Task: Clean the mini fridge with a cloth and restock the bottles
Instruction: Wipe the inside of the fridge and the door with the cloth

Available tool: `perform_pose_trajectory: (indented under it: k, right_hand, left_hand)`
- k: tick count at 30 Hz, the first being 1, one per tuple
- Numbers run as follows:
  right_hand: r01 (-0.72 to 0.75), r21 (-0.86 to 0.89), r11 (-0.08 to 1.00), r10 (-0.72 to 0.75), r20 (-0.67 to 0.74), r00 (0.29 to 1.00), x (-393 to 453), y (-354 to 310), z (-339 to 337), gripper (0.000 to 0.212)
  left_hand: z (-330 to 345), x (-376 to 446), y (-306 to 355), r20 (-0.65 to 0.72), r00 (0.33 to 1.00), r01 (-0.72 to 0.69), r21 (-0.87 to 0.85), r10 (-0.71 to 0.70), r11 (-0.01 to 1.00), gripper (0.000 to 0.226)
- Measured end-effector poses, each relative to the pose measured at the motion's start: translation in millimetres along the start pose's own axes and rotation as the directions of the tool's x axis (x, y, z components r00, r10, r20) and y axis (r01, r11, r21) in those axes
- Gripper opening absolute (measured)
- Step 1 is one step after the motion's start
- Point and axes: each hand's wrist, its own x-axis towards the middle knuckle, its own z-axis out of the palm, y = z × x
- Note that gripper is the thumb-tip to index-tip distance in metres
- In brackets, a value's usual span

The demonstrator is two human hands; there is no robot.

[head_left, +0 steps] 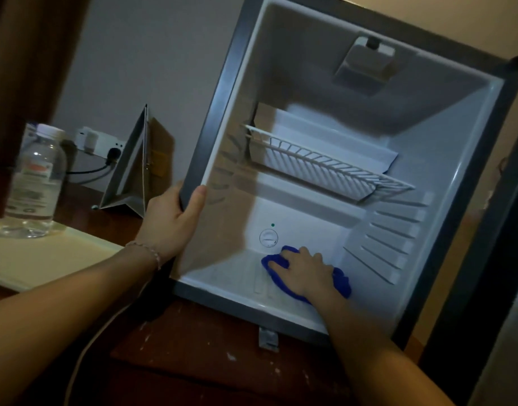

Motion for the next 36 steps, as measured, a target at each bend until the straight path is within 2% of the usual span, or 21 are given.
perform_pose_trajectory:
  k: [3,8,10,12,15,18,23,27,31,33,34,36]
  right_hand:
    - [0.017,0.009,1.0,-0.017,0.018,1.0,3.1,0.4,1.3,0.061]
    - [0.061,0.164,0.985,-0.109,0.301,0.947,-7.1,-8.1,-12.1,0.082]
    - [0.113,0.141,0.984,-0.153,0.318,0.936,-14.4,-6.7,-10.5,0.084]
    - [0.147,0.105,0.984,-0.17,0.259,0.951,-16.0,-3.5,-5.6,0.078]
    - [0.204,0.031,0.978,-0.206,0.101,0.973,-5.5,-0.7,-0.9,0.064]
    - [0.265,-0.026,0.964,-0.266,-0.017,0.964,7.5,-1.1,3.1,0.054]
    - [0.347,0.112,0.931,-0.327,-0.163,0.931,20.5,-9.4,10.0,0.041]
    - [0.385,0.167,0.908,-0.341,-0.241,0.909,35.2,-18.9,13.9,0.044]
    - [0.383,0.04,0.923,-0.349,-0.331,0.876,51.1,-28.3,17.4,0.057]
    - [0.332,-0.059,0.941,-0.324,-0.433,0.841,57.3,-37.7,13.9,0.069]
    - [0.312,-0.078,0.947,-0.305,-0.52,0.797,61.7,-44.4,10.9,0.066]
    - [0.297,-0.096,0.95,-0.278,-0.693,0.666,68.2,-60.3,-1.7,0.052]
  left_hand:
    - [4.5,2.4,0.9,-0.037,0.998,-0.043,0.015,0.044,0.999,0.028]
    - [6.7,-1.3,0.8,-0.065,0.997,-0.031,0.036,0.033,0.999,0.024]
    - [6.3,-1.9,1.4,-0.083,0.996,-0.03,0.046,0.034,0.998,0.025]
    - [6.4,-2.1,2.2,-0.084,0.996,-0.025,0.061,0.03,0.998,0.024]
    - [7.8,-3.5,3.6,-0.109,0.993,-0.025,0.095,0.036,0.995,0.02]
    - [9.5,-4.9,4.8,-0.127,0.992,-0.011,0.092,0.023,0.996,0.02]
    - [11.2,-5.9,7.2,-0.138,0.99,-0.013,0.102,0.027,0.995,0.018]
    - [9.1,-6.0,6.3,-0.131,0.991,-0.001,0.115,0.016,0.993,0.032]
    - [8.2,-4.7,3.8,-0.151,0.988,-0.01,0.075,0.021,0.997,0.021]
    - [7.1,-5.0,4.5,-0.142,0.99,-0.014,0.054,0.022,0.998,0.021]
    - [6.6,-5.5,4.6,-0.136,0.99,-0.02,0.052,0.027,0.998,0.02]
    - [6.4,-5.5,3.7,-0.12,0.992,-0.034,0.054,0.04,0.998,0.016]
